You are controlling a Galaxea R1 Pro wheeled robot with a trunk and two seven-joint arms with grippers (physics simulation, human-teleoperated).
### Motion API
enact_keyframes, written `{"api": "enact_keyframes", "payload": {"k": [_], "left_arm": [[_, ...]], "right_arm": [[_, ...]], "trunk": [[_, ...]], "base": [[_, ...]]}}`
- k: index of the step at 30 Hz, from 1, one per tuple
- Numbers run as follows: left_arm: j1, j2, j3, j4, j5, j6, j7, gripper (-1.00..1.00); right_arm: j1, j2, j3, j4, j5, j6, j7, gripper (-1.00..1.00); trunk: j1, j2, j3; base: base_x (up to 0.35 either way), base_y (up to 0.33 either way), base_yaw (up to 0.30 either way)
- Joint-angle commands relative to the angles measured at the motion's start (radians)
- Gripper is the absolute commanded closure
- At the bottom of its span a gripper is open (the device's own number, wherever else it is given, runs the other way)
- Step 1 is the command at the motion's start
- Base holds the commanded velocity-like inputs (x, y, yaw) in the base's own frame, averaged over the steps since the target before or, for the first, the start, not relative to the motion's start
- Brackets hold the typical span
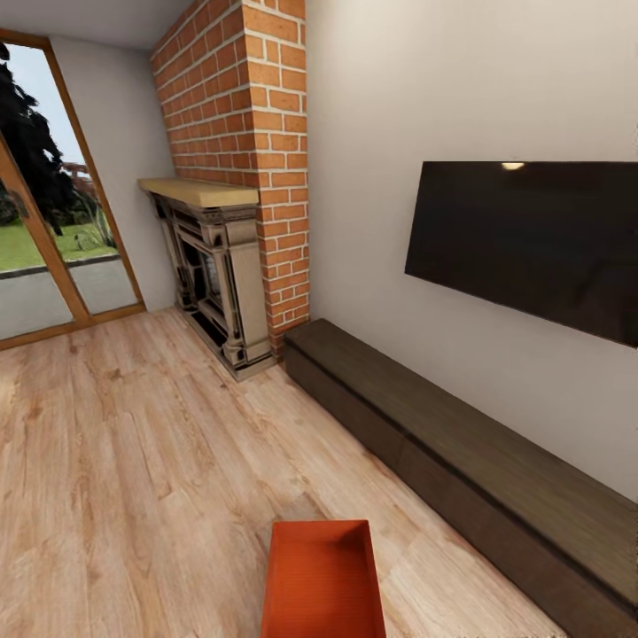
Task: Move the two storage containers from the living room to the garage. In the garage, place one container on the floor and stack the other container on top of it (either order is fine).
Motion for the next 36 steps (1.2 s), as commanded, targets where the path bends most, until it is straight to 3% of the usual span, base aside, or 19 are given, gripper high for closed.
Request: {"api": "enact_keyframes", "payload": {"k": [1,36], "left_arm": [[-0.001,0.000,0.001,0.001,0.009,-0.002,-0.004,-1.00],[-0.001,0.000,0.002,0.003,0.012,-0.002,-0.002,-1.00]], "right_arm": [[-0.002,0.001,0.008,0.003,-0.008,-0.004,-0.001,-1.00],[-0.002,0.002,0.009,0.003,-0.008,-0.004,-0.001,-1.00]], "trunk": [[0.000,-0.001,-0.002],[0.000,-0.001,-0.002]], "base": [[0.000,0.000,-0.008],[0.000,-0.015,0.000]]}}
